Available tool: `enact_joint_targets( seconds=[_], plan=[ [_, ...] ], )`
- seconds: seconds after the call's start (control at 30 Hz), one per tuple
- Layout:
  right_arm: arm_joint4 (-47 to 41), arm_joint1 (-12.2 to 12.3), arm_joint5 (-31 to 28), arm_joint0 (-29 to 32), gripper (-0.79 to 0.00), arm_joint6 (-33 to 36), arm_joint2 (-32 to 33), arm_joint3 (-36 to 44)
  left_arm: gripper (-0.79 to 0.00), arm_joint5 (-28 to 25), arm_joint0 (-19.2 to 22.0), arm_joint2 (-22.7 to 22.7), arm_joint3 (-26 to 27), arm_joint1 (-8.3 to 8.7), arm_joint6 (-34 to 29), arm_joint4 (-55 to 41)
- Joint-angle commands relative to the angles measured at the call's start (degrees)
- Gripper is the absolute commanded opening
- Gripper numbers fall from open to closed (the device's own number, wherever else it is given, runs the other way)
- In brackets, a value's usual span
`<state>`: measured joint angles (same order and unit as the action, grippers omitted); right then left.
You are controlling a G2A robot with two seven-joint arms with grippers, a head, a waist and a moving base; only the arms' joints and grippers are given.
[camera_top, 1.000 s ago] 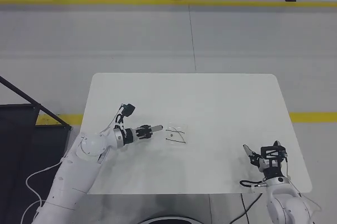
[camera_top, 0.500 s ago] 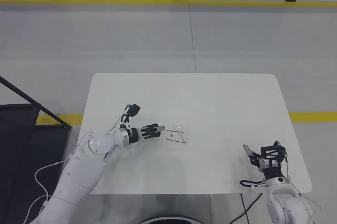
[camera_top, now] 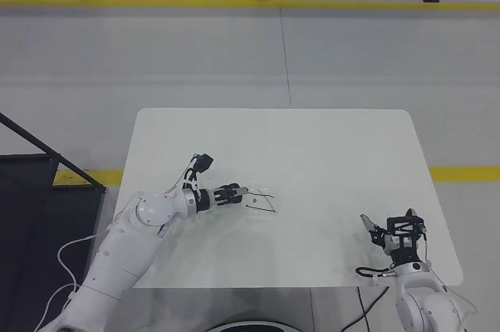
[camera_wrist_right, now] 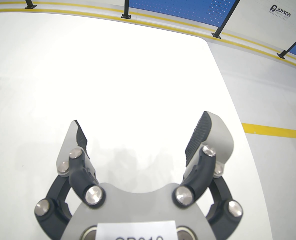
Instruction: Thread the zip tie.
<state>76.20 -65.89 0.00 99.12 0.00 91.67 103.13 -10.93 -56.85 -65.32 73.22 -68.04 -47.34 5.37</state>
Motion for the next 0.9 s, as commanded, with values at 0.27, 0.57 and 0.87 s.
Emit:
enact_joint_targets(
  seconds=[0.27, 0.57, 0.87],
  plan=[
    [0.0, 0.0, 0.0, 0.0, 0.0, 0.0, 0.0, 0.0, -0.502, -0.1, 1.0, 1.2, -1.6, -0.23, 0.5, -0.1],
    [0.0, 0.0, 0.0, 0.0, 0.0, 0.0, 0.0, 0.0, -0.511, -0.1, 1.8, 1.9, -2.7, -0.43, 0.6, -0.7],
    [0.0, 0.0, 0.0, 0.0, 0.0, 0.0, 0.0, 0.0, -0.52, -0.3, 2.5, 2.7, -3.4, -0.64, 0.8, -0.9]
  ],
)
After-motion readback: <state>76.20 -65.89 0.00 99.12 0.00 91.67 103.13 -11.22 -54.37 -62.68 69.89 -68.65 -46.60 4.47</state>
